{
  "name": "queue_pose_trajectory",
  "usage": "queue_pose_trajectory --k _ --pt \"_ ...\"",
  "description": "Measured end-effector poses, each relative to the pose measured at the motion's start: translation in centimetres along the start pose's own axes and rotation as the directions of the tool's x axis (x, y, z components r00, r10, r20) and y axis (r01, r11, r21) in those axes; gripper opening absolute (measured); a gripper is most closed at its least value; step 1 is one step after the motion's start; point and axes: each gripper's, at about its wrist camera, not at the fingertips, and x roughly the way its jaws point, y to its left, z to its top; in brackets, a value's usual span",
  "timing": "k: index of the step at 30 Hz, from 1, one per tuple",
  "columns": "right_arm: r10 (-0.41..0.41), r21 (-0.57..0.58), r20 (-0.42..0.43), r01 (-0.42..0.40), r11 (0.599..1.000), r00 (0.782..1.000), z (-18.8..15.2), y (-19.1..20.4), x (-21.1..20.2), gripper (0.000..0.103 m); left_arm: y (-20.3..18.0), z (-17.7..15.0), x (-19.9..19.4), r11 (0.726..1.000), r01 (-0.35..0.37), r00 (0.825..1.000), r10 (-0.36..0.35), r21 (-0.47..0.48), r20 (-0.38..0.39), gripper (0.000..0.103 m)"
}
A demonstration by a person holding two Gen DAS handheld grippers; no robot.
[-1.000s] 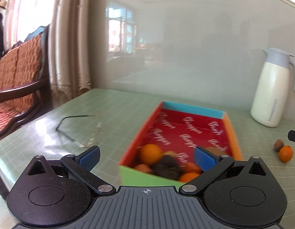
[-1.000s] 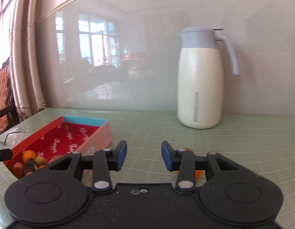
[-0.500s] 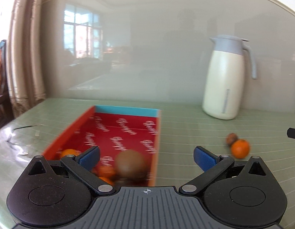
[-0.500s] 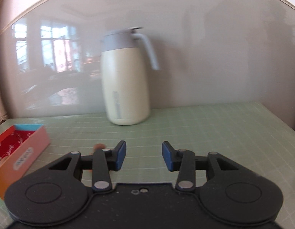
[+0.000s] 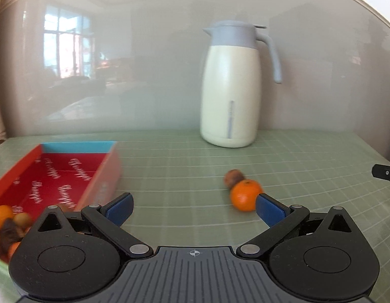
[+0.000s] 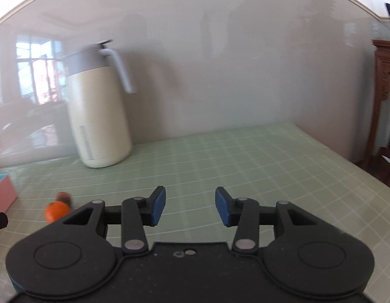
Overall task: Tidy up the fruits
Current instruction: 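Move the left gripper to the tangerine and close on it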
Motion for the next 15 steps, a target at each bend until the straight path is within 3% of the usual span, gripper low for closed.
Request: queue_pose_trajectory --k 6,10,15 --pt "-0.09 0.019 -0.007 0.09 0.996 0.996 -0.5 -3.6 0.2 0.043 -3.1 0.2 2.1 0.999 0.047 0.999 -0.047 0.009 -0.012 0.102" --pt "-0.113 0.023 -0.022 0.114 0.993 0.993 -0.9 -5.2 0.4 0.043 -5.2 0.4 3.6 0.998 0.052 0.997 -0.051 0.031 -0.05 0.082" --pt "-0.11 0.023 -0.024 0.11 0.994 0.994 -1.0 -5.6 0.3 0.044 -6.6 0.2 5.3 0.999 0.035 0.996 -0.032 0.03 -0.087 0.081"
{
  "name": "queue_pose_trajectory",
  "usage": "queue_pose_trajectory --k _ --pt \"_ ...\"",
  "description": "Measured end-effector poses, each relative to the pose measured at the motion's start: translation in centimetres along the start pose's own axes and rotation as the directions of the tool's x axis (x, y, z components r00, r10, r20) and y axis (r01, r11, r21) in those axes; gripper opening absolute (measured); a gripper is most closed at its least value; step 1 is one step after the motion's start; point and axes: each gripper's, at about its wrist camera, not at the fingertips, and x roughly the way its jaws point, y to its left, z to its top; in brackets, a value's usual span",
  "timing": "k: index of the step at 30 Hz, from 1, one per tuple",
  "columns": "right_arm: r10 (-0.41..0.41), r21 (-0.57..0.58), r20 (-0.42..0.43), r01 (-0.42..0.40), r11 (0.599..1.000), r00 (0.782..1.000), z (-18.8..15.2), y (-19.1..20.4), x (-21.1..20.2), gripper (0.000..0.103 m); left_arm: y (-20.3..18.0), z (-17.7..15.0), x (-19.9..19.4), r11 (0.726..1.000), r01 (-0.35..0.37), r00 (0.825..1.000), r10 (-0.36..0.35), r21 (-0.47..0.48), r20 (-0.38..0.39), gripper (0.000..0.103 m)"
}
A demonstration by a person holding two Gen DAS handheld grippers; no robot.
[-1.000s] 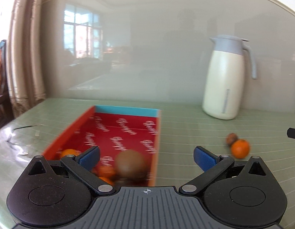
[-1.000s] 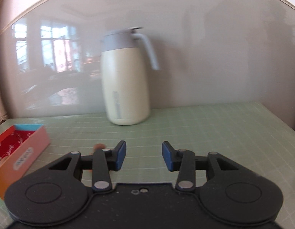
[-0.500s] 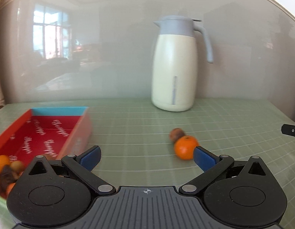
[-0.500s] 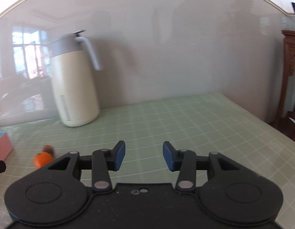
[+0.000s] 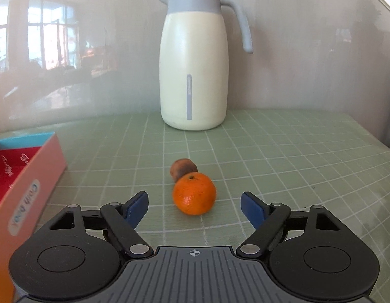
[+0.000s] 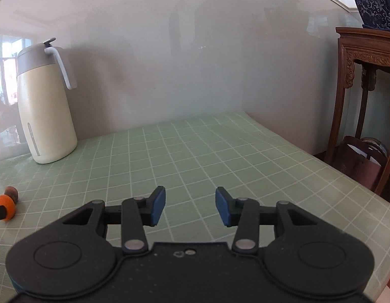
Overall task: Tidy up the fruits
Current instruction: 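Move the left gripper to the tangerine and close on it, then carry the tangerine into the red box and open the left gripper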
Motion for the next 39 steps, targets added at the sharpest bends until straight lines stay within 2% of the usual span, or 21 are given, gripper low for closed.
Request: queue_pose_trajectory --k 6,10,13,20,26,39 --pt "0.011 0.011 0.002 -0.011 1.0 1.0 0.2 -0.2 0.0 0.044 -0.2 0.1 1.1 1.0 -0.015 1.0 0.015 -0.025 -0.012 0.075" --pt "0.014 0.01 0.001 -0.014 1.0 1.0 0.2 -0.2 -0.2 0.044 -0.1 0.2 1.9 0.999 -0.021 0.999 0.02 -0.04 -0.032 0.052" --pt "0.01 0.013 -0.004 -0.01 1.0 1.0 0.2 -0.3 0.0 0.045 0.0 0.1 2.2 0.999 -0.016 0.999 0.013 -0.05 -0.051 0.043" --pt "0.013 0.023 -0.007 -0.013 1.0 1.0 0.4 0.0 0.1 0.045 0.1 0.3 1.4 0.998 0.007 1.0 -0.008 -0.056 -0.026 0.042" --pt "0.027 0.025 -0.013 -0.027 0.999 1.0 0.6 0.8 0.2 0.045 0.2 0.3 -0.8 1.0 0.015 1.0 -0.015 -0.012 0.02 0.042" --pt "0.095 0.018 -0.017 -0.095 0.995 0.995 1.1 5.0 -0.1 0.046 4.2 0.4 -5.6 1.0 -0.003 0.996 0.003 -0.006 0.087 0.042"
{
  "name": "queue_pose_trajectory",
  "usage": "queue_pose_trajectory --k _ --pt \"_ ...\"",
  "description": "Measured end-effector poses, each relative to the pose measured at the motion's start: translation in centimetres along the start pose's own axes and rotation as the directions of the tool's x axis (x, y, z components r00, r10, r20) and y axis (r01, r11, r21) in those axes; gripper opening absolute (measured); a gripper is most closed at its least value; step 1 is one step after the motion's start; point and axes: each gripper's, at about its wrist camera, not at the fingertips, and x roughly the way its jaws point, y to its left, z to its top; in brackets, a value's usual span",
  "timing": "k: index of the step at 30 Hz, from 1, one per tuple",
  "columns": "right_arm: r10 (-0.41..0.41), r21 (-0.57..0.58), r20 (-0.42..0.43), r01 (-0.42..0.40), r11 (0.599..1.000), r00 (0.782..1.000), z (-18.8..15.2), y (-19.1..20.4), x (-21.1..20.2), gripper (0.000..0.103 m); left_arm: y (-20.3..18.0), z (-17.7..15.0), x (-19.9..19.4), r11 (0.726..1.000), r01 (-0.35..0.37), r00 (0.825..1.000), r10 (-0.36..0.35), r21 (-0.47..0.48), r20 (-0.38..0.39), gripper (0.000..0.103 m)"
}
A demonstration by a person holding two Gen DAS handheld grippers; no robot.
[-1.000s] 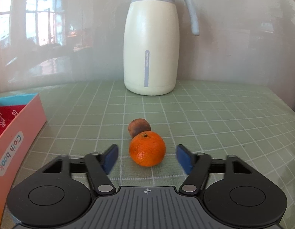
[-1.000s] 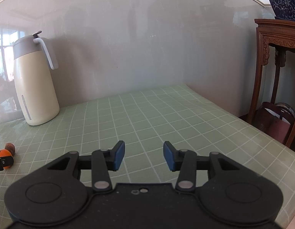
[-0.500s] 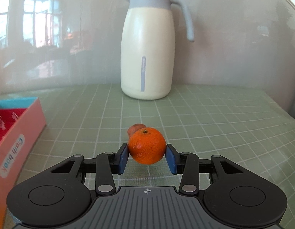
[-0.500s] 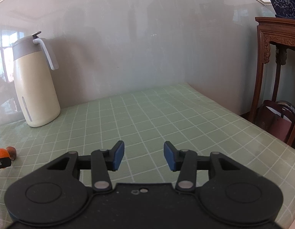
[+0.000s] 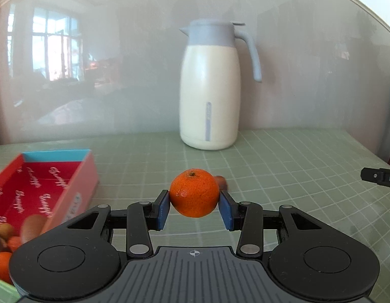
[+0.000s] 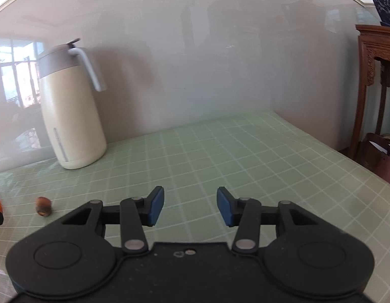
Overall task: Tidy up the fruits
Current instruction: 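Carry the tangerine into the red box and open the left gripper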
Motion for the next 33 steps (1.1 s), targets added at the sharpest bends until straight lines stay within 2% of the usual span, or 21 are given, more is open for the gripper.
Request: queue_pose_trajectory --k 5,14,24,33 --pt "0.034 -0.016 -0.002 -0.034 0.999 0.999 0.1 2.5 0.2 0.046 2.6 0.3 -1.0 0.999 -0.026 0.999 0.027 -0.018 0.019 0.042" --pt "0.106 -0.08 -0.014 -0.107 0.991 0.994 -0.1 8.1 0.5 0.046 9.0 0.3 -2.7 0.99 -0.119 0.992 0.122 -0.077 0.031 0.042" --pt "0.173 -0.113 -0.028 -0.175 0.978 0.985 -0.6 12.9 0.4 0.047 15.4 -1.0 -3.5 0.966 -0.222 0.975 0.223 -0.129 -0.005 0.042" --pt "0.196 -0.141 -0.036 -0.199 0.97 0.98 -1.2 15.2 0.4 0.047 18.3 -1.9 -2.9 0.953 -0.261 0.965 0.258 -0.151 -0.039 0.042"
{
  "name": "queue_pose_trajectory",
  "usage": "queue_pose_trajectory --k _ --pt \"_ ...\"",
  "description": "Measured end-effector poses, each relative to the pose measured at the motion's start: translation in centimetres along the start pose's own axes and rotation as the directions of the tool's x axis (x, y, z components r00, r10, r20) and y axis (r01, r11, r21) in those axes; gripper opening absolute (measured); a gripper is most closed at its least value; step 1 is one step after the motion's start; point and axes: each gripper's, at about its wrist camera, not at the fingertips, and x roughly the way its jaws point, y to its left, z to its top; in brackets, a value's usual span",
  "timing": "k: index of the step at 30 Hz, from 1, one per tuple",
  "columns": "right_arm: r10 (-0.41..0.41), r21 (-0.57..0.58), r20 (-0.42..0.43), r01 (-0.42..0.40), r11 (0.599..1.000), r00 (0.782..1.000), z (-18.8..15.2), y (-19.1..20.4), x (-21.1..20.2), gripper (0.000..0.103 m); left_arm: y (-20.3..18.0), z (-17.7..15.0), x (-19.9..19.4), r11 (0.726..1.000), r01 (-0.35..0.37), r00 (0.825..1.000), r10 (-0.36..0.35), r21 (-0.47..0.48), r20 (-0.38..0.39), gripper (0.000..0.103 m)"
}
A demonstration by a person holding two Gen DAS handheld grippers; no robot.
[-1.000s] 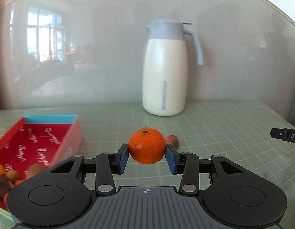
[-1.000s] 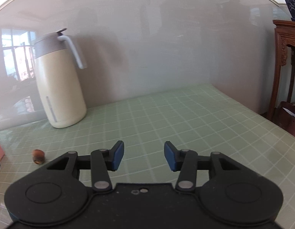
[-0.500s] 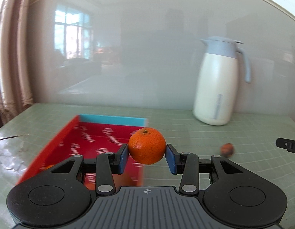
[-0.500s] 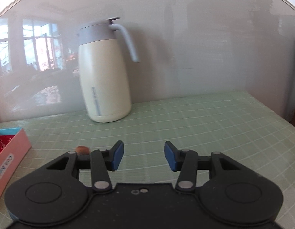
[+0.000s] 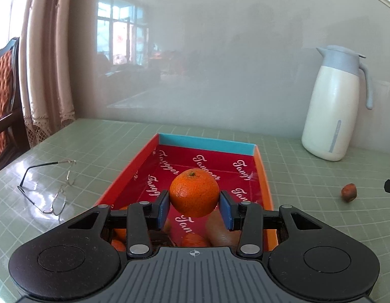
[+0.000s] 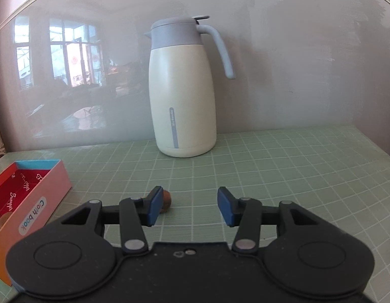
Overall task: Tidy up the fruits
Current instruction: 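Carry the tangerine into the red box and open the left gripper, then move the right gripper to the small brown fruit and close on it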
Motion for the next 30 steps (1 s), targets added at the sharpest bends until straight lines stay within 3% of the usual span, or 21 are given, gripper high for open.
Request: queue_pose_trajectory --k 13,15,17,19,24,26,30 --pt "-0.021 0.02 0.005 0.021 1.0 1.0 0.0 -1.3 -0.3 0.048 -0.2 -0.1 0.5 1.0 -0.027 1.0 0.027 -0.007 -0.006 0.045" --pt "-0.02 0.018 0.007 0.02 1.0 1.0 -0.1 -1.3 -0.3 0.048 -0.3 -0.1 0.5 1.0 -0.029 1.0 0.029 -0.008 -0.006 0.052" --pt "-0.018 0.017 0.006 0.018 1.0 1.0 -0.1 -1.2 -0.3 0.048 -0.3 -0.1 0.2 0.999 -0.038 0.999 0.038 -0.003 0.008 0.071" --pt "-0.017 0.015 0.007 0.017 1.0 1.0 -0.1 -1.1 -0.3 0.048 -0.3 -0.1 -0.1 0.999 -0.042 0.999 0.042 -0.003 0.029 0.078" --pt "-0.015 0.009 0.001 0.015 1.0 1.0 -0.2 -0.9 -0.1 0.049 0.1 0.0 -0.3 0.999 -0.043 0.999 0.043 -0.009 0.031 0.081" --pt "-0.012 0.008 -0.002 0.012 1.0 1.0 -0.2 -0.7 0.0 0.049 0.3 0.1 -0.4 0.999 -0.051 0.998 0.051 -0.013 0.039 0.089" --pt "-0.004 -0.005 -0.009 0.004 1.0 1.0 -0.2 0.0 0.5 0.049 1.1 0.1 -0.8 0.998 -0.066 0.996 0.067 -0.021 0.055 0.094"
